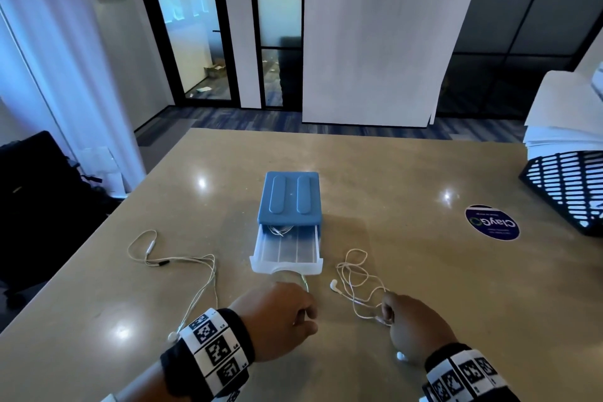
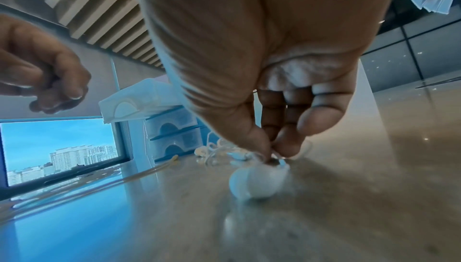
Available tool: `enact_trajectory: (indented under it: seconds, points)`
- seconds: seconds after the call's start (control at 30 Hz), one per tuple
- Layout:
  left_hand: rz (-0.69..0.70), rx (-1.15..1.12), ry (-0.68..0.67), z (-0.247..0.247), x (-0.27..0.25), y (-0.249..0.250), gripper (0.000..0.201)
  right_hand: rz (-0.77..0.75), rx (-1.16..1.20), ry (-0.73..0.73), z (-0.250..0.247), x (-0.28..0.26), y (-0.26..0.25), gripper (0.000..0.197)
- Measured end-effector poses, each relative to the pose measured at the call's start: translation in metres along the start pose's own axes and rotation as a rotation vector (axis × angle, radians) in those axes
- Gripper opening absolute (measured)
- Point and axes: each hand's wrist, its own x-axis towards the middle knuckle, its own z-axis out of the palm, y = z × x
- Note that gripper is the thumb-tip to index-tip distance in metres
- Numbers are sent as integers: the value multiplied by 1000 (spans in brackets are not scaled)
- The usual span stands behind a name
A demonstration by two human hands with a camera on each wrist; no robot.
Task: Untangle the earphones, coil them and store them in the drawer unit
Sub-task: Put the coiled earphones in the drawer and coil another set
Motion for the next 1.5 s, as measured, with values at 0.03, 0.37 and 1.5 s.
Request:
enact_trajectory:
  seconds: [0.03, 0.37, 1.5]
  points:
    - [2, 0, 0, 0, 1, 1, 30, -9, 18, 32, 0, -2, -2, 16]
    - [5, 15, -34, 2, 7, 5, 30, -57, 180, 115, -17, -3, 6, 20]
    - [110, -1845, 327, -126, -3, 38, 24, -737, 328, 332, -107, -52, -121, 19]
